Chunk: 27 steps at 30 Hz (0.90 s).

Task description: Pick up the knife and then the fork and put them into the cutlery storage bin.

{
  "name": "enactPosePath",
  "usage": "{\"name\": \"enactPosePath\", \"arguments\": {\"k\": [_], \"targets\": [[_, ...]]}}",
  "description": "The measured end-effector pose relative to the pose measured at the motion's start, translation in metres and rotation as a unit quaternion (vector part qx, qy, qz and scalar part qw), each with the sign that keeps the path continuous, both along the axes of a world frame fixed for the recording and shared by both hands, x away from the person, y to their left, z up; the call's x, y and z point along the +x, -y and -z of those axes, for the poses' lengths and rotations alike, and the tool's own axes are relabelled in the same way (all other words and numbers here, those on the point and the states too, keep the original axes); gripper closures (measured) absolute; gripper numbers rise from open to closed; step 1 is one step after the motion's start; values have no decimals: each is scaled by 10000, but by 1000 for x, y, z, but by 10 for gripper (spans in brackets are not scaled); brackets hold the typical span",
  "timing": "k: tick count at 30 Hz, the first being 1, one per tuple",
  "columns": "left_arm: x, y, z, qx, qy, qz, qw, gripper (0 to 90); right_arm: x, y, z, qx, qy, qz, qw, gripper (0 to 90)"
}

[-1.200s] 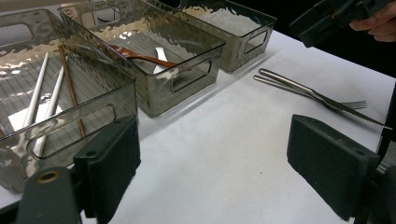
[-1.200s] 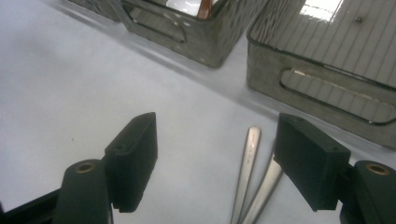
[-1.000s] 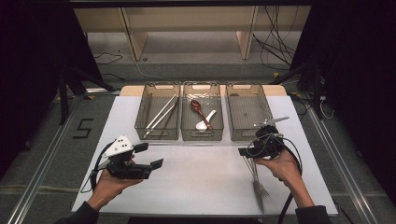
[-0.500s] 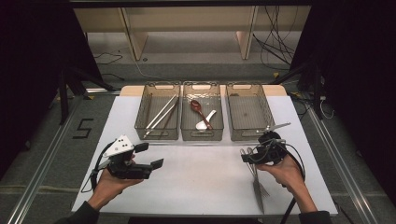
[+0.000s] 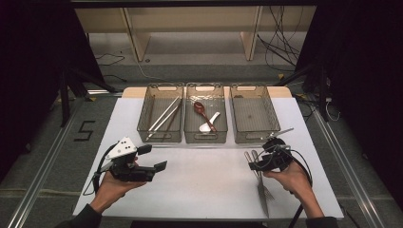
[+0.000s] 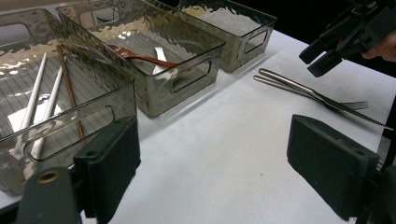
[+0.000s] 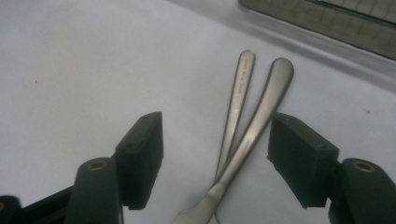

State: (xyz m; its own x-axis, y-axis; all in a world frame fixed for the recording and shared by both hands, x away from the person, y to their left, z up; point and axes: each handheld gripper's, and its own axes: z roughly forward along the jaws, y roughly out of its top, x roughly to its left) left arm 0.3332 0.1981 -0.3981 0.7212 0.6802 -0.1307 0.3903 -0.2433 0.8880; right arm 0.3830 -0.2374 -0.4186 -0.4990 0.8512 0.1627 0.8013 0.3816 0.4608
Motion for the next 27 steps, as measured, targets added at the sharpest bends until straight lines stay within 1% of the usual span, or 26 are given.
{"name": "enactPosePath", "arguments": {"k": [6,11,12,14,15,18,22,24,27], "targets": [[-3,-1,-1,5,5,-9,10000,165,1,1,6,-156,-119,-41,9998,429],[-5,-2,-1,13,31,-19,10000,165,1,0,10,-305,-311,-70,9990,462],[-4,-2,-1,23,36,-12,10000,165,1,0,11,-319,-322,-79,9989,467],[-4,-2,-1,19,30,-14,10000,165,1,0,13,-370,-417,-79,9984,478],[-4,-3,-1,4,23,-27,10000,165,2,1,14,-382,-462,-124,9981,486],[-4,-4,-1,6,26,-35,10000,165,2,1,19,-406,-597,-106,9973,509],[-5,-2,-1,40,37,-12,10000,165,1,0,26,-534,-777,-155,9954,538],[-5,-1,-1,35,27,-10,10000,165,1,0,29,-570,-850,-177,9946,552],[-5,-1,-1,33,26,-15,10000,165,2,1,32,-613,-891,-173,9940,579]]}}
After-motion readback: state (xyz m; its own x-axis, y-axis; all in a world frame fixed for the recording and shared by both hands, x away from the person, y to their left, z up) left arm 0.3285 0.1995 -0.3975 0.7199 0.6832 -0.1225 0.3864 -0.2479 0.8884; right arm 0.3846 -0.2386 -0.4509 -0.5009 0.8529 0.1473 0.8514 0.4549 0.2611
